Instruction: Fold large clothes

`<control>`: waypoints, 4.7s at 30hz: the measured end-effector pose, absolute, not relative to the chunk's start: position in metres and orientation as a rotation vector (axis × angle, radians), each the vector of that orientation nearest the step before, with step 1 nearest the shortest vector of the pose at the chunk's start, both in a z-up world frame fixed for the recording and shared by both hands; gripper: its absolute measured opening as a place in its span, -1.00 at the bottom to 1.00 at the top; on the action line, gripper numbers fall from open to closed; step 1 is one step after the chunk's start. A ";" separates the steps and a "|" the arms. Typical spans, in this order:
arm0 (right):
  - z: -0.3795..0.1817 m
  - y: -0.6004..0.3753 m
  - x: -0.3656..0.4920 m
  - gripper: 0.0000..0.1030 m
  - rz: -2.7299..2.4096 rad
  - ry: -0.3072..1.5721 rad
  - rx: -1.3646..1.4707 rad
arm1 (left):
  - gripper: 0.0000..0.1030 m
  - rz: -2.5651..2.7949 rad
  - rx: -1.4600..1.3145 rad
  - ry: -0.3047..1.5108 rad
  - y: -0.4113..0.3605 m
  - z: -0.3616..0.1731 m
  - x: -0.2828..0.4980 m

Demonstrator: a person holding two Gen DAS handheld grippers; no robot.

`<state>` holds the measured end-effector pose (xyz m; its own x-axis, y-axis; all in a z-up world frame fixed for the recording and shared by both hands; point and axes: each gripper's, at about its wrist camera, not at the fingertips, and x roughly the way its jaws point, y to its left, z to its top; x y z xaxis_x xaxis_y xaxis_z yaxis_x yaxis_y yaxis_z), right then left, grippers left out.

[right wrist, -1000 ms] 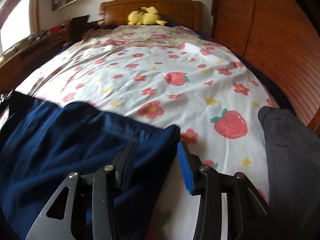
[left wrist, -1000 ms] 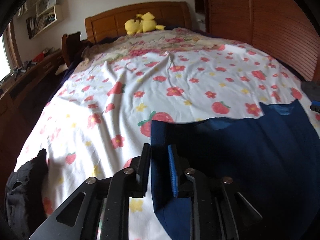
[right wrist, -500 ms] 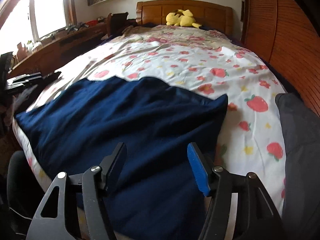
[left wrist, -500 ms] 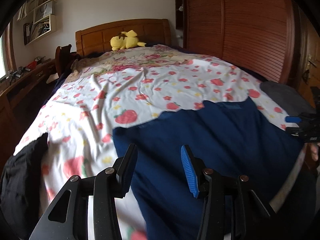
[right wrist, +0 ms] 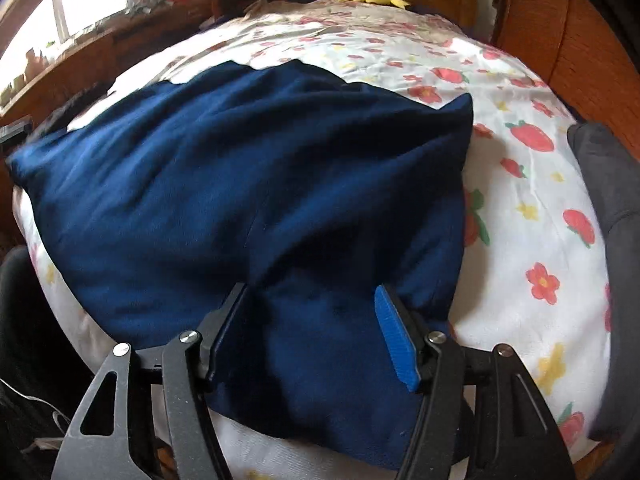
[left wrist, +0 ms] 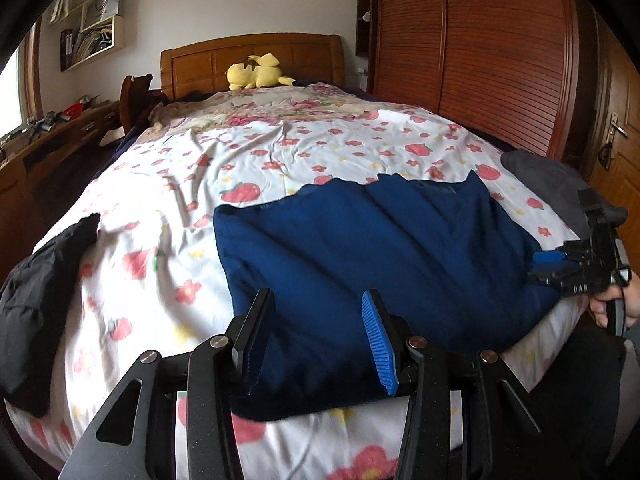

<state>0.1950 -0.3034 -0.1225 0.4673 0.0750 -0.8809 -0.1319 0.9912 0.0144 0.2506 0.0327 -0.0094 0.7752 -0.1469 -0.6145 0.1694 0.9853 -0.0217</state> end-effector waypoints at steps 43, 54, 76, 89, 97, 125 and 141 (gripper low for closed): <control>-0.137 -0.171 0.187 0.24 0.308 0.917 -0.094 | -0.07 -0.053 -0.158 0.796 0.056 -0.065 0.239; -0.138 -0.172 0.183 0.24 0.305 0.894 -0.082 | -0.06 -0.082 -0.242 0.644 0.070 -0.029 0.201; -0.104 -0.208 0.167 0.24 0.241 0.848 -0.049 | -0.84 -0.181 -0.138 0.612 0.011 0.024 0.246; -0.048 -0.344 0.094 0.19 0.052 0.765 -0.042 | -0.87 -0.545 0.143 0.530 -0.200 0.084 0.270; -0.039 -0.380 0.063 0.19 0.003 0.745 -0.018 | -0.85 -0.560 0.156 0.659 -0.229 0.044 0.297; -0.028 -0.285 0.146 0.19 0.143 0.739 -0.082 | -0.06 -0.366 0.080 0.591 -0.123 0.031 0.241; -0.042 -0.270 0.165 0.19 0.111 0.775 -0.081 | -0.03 -0.303 -0.002 0.637 -0.107 0.008 0.239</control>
